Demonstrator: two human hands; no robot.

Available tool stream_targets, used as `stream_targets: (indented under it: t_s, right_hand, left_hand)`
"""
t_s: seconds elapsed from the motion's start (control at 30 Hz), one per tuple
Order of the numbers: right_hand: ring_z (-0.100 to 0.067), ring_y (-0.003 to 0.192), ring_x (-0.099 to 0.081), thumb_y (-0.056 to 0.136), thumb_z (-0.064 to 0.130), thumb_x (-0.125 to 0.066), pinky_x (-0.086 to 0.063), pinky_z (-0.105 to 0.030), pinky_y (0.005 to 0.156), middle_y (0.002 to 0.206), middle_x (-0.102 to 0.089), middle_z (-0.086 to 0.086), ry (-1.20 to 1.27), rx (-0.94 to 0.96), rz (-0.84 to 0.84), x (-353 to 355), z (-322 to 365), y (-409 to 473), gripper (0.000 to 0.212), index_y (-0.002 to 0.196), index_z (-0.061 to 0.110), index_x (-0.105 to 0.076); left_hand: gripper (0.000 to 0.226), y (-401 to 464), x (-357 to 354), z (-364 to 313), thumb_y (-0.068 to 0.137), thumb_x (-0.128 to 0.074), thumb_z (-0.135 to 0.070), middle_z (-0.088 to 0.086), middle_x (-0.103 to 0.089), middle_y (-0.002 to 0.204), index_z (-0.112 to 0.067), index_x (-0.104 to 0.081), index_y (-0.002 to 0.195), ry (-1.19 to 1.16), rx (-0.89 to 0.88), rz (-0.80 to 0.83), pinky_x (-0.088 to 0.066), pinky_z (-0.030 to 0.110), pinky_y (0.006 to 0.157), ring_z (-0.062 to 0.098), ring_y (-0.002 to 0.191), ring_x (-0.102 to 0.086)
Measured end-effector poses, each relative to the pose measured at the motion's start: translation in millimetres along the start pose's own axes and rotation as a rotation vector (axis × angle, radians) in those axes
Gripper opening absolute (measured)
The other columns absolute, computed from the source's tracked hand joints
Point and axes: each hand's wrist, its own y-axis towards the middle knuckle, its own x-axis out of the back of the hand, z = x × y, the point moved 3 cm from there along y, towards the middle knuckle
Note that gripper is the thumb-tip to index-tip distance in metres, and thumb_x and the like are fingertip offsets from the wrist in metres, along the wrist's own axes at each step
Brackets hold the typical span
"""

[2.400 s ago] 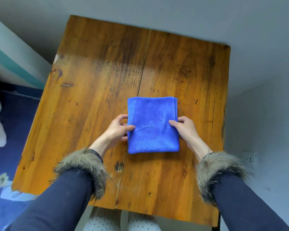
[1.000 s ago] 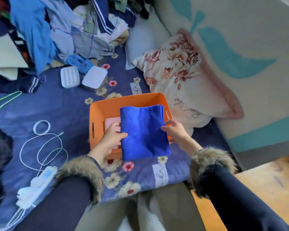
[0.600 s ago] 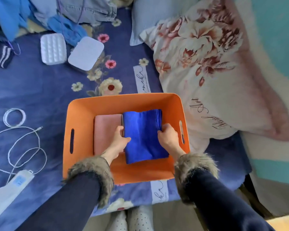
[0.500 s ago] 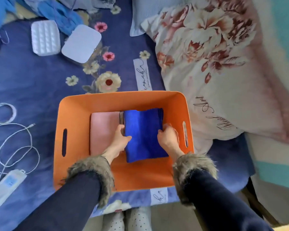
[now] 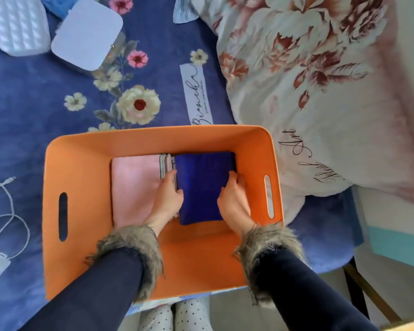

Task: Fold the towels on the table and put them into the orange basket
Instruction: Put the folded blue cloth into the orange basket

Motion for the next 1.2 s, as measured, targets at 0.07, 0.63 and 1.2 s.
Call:
stream_targets:
  t_s: [0.07, 0.63, 1.2]
  right_hand:
    - [-0.034, 0.14, -0.016, 0.088, 0.015, -0.049, -0.013, -0.046, 0.116, 0.15, -0.019, -0.018, -0.208, 0.163, 0.019, -3, 0, -6, 0.064, 0.144, 0.007, -0.018]
    - [-0.034, 0.142, 0.018, 0.086, 0.04, -0.06, 0.01, -0.046, 0.116, 0.152, 0.027, -0.015, -0.659, 0.336, 0.223, -35, -4, 41, 0.105, 0.144, 0.017, 0.024]
    - [-0.025, 0.138, -0.029, 0.093, 0.036, -0.047, -0.021, -0.039, 0.111, 0.151, -0.029, -0.005, 0.109, 0.233, -0.217, 130, -5, -125, 0.063, 0.148, 0.018, -0.021]
  left_hand:
    - [0.059, -12, 1, -6, 0.088, -0.054, -0.005, 0.01, -0.031, 0.147, -0.015, -0.032, 0.142, 0.352, -0.289, -0.029, -0.033, 0.038, 0.105, 0.028, 0.133, -0.033]
    - [0.133, 33, -31, 14, 0.058, -0.061, -0.077, 0.01, 0.022, 0.154, -0.021, 0.024, 0.142, 1.248, -0.493, 0.142, 0.016, 0.057, 0.107, 0.03, 0.142, 0.019]
    - [0.055, -127, 76, -96, 0.092, -0.054, -0.026, 0.011, -0.029, 0.151, -0.013, -0.036, 0.142, 0.656, -0.68, -0.075, -0.022, 0.042, 0.115, 0.029, 0.141, -0.022]
